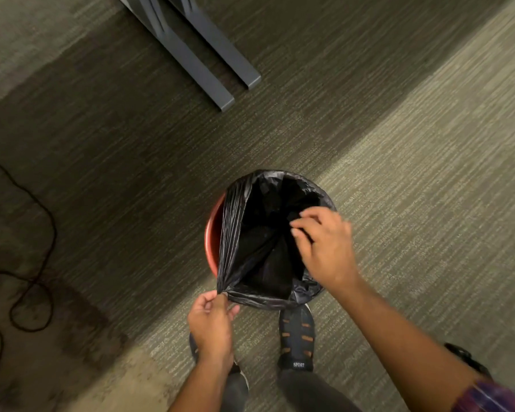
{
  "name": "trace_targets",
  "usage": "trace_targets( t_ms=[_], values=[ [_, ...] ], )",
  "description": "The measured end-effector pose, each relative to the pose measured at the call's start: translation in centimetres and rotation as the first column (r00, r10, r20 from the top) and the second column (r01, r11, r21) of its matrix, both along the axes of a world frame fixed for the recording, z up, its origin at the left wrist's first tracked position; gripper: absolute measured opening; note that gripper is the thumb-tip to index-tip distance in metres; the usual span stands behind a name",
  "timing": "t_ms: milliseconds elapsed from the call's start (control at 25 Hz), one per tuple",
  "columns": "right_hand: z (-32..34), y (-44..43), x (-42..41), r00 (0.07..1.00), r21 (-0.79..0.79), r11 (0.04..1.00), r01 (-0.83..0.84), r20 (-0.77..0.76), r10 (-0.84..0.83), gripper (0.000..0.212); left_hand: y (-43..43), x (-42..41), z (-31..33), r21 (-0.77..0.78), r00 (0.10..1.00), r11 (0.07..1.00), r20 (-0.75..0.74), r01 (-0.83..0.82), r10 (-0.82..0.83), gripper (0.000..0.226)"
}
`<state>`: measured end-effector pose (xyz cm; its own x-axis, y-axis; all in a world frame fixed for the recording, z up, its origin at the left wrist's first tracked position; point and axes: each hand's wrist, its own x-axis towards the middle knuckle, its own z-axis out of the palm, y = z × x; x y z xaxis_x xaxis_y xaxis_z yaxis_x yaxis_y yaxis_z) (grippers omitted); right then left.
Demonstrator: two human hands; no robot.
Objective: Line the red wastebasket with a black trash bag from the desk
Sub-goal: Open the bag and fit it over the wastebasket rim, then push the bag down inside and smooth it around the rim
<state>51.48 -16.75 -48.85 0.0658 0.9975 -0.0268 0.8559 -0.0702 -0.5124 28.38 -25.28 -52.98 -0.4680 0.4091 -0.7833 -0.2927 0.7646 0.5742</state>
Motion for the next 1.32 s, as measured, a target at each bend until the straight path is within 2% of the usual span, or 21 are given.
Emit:
trace_targets(
  t_ms=[80, 160, 280, 360, 440, 600, 720, 840, 920, 1000, 1120, 1240, 1320],
  values=[
    [0.6, 4.7, -3.1, 0.926, -0.071, 0.926, -0.371, 0.045, 0.375, 0.018, 1.0, -0.6, -0.3, 0.009, 0.999, 1.000, -0.030, -0.017, 0.017, 0.019],
    [0.7, 9.2, -6.3, 0.787, -0.181, 0.794, -0.581, 0.124, 0.604, 0.020, 2.1, -1.5, -0.5, 0.012, 0.997, 1.000, -0.074, 0.017, -0.016, 0.026],
    [0.3, 14.3, -9.2, 0.601, -0.425, 0.666, -0.613, 0.296, 0.742, 0.021, 4.3, -3.1, -1.0, 0.049, 0.979, 0.989, -0.157, 0.141, -0.131, 0.032],
    [0.0, 16.3, -9.8, 0.564, -0.560, 0.625, -0.544, 0.308, 0.766, 0.018, 6.0, -4.3, -1.5, 0.067, 0.958, 0.976, -0.218, 0.206, -0.187, 0.029],
    [-0.5, 17.0, -9.3, 0.599, -0.598, 0.613, -0.516, 0.260, 0.758, 0.017, 7.7, -5.3, -1.9, 0.086, 0.940, 0.965, -0.260, 0.249, -0.219, 0.026],
    [-1.2, 17.6, -7.0, 0.784, -0.553, 0.663, -0.504, 0.028, 0.620, 0.017, 10.7, -6.3, -2.4, 0.079, 0.887, 0.928, -0.332, 0.365, -0.321, 0.023],
    [-1.5, 18.2, -5.5, 0.822, -0.522, 0.695, -0.494, -0.019, 0.570, 0.021, 13.1, -6.4, -2.7, 0.033, 0.814, 0.873, -0.378, 0.487, -0.441, 0.014],
    [-1.6, 18.9, -4.6, 0.838, -0.517, 0.709, -0.480, -0.032, 0.545, 0.023, 15.2, -6.4, -2.7, 0.037, 0.788, 0.822, -0.310, 0.568, -0.531, 0.019],
    [-1.9, 19.1, -3.9, 0.834, -0.517, 0.707, -0.483, -0.025, 0.551, 0.023, 16.3, -6.7, -2.6, 0.005, 0.730, 0.762, -0.289, 0.648, -0.619, 0.023],
    [-2.3, 19.1, -3.4, 0.838, -0.522, 0.704, -0.480, -0.035, 0.545, 0.021, 17.3, -7.0, -2.5, -0.013, 0.671, 0.697, -0.259, 0.717, -0.695, 0.017],
    [-3.4, 19.4, -2.8, 0.875, -0.556, 0.702, -0.444, -0.101, 0.473, 0.017, 18.2, -7.6, -2.5, 0.002, 0.618, 0.624, -0.139, 0.782, -0.774, 0.017],
    [-4.7, 20.2, -2.0, 0.922, -0.673, 0.643, -0.365, -0.167, 0.348, 0.018, 18.8, -7.9, -2.8, 0.023, 0.636, 0.636, -0.037, 0.772, -0.771, 0.020],
    [-5.6, 20.2, -1.4, 0.960, -0.743, 0.608, -0.280, -0.222, 0.170, 0.019, 19.1, -7.8, -3.3, 0.021, 0.670, 0.669, -0.004, 0.743, -0.743, 0.019]
  ],
)
